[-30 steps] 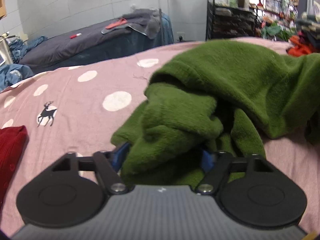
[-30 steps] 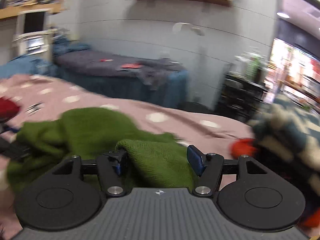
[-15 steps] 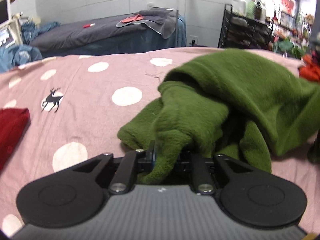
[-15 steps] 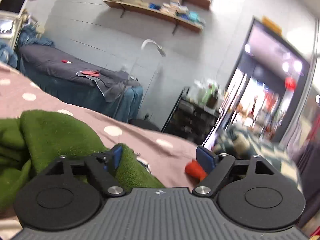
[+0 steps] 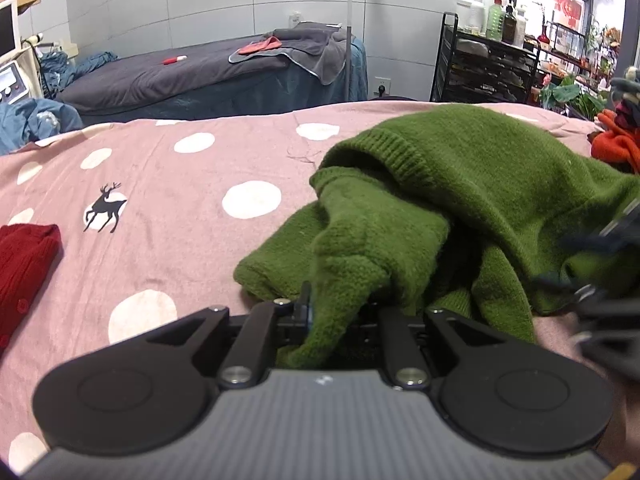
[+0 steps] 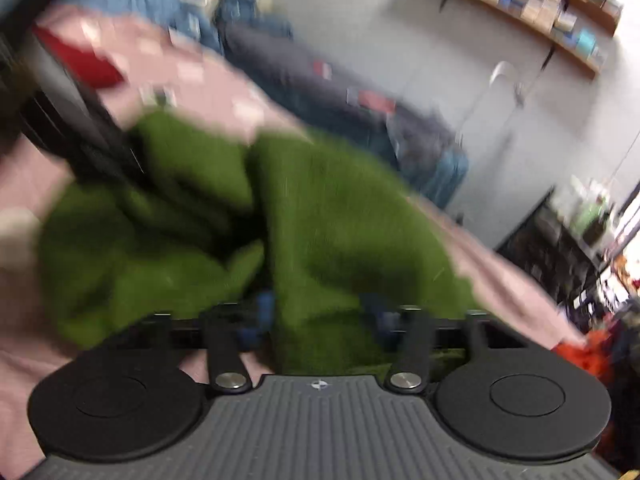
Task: Fold small clothes
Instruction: 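Lift the green cardigan with both tools and shake it out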
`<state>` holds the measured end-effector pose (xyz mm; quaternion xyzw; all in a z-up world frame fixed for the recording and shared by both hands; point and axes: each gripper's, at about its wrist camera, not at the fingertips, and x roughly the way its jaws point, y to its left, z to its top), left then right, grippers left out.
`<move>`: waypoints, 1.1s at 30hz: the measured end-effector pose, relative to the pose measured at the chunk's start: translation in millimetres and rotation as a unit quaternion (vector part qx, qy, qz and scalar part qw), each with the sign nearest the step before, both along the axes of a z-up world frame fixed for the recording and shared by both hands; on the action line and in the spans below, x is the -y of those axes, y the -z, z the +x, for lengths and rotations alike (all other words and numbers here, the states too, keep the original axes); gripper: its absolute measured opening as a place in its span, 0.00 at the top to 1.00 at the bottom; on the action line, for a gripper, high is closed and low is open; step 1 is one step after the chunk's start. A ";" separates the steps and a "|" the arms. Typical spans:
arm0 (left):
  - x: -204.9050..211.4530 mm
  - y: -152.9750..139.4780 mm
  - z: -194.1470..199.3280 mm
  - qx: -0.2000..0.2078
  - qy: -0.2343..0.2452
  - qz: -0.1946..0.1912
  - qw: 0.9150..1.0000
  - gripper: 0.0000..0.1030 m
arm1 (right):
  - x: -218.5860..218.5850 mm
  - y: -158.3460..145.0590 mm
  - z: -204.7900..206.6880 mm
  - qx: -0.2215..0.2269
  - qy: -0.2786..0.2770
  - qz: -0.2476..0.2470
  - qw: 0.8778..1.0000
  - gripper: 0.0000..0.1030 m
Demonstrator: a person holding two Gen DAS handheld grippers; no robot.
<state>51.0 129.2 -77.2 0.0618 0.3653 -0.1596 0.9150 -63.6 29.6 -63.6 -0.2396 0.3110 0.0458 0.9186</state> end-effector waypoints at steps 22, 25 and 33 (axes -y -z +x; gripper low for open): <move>-68.0 -117.0 -6.3 0.140 -0.106 -0.086 0.981 0.93 | 94.2 -138.8 -76.4 0.252 0.153 0.096 0.951 0.97; -81.0 -151.6 -16.4 0.179 -0.120 -0.106 0.971 0.95 | 108.4 -171.8 -98.9 0.296 0.148 0.130 0.935 0.97; -108.9 -246.2 -70.7 0.297 -0.126 -0.156 0.934 0.95 | 116.9 -233.8 -139.3 0.394 0.098 0.171 0.898 0.97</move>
